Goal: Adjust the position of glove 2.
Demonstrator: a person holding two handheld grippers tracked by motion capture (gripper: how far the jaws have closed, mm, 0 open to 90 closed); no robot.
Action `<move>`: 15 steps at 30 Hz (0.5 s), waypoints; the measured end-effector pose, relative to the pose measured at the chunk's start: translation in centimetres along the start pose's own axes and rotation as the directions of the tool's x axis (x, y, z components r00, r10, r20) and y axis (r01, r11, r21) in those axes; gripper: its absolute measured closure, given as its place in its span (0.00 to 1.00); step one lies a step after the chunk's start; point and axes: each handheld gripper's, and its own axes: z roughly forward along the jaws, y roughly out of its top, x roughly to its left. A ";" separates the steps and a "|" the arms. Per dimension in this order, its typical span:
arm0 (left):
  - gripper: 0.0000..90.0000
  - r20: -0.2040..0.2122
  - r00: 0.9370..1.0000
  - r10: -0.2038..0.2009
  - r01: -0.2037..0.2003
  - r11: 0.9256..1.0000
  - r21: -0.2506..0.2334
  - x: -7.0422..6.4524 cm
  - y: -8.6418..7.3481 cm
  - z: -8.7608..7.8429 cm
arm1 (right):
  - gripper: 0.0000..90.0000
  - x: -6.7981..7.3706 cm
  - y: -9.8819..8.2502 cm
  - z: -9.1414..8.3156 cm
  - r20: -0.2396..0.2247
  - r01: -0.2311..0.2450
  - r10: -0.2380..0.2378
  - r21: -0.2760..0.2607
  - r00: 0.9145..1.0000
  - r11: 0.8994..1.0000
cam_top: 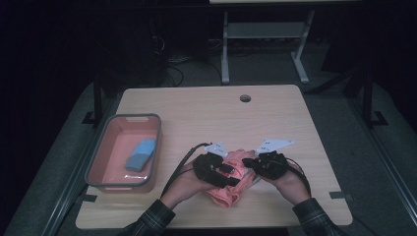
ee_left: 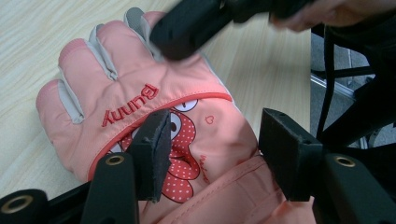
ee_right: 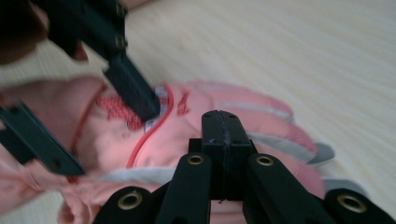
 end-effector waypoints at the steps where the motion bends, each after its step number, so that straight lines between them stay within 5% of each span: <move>1: 0.45 0.001 1.000 -0.002 0.002 1.000 -0.007 0.2 0.1 -0.4 | 1.00 0.0 -0.2 0.1 -0.005 0.000 0.000 0.000 1.000 1.000; 5: 0.37 -0.062 0.997 -0.044 0.042 0.998 -0.047 1.7 0.1 -1.8 | 1.00 0.0 -1.1 -0.5 -0.019 -0.002 0.002 -0.008 1.000 1.000; 9: 0.29 -0.081 0.995 -0.066 0.064 0.998 -0.019 2.6 0.0 -1.0 | 1.00 -0.1 -1.7 -0.7 -0.028 -0.001 0.000 -0.013 1.000 1.000; 15: 0.14 -0.022 0.991 -0.130 0.131 0.991 0.014 3.3 -0.5 1.2 | 1.00 0.3 -2.5 -0.8 -0.024 0.022 -0.022 0.003 0.999 1.000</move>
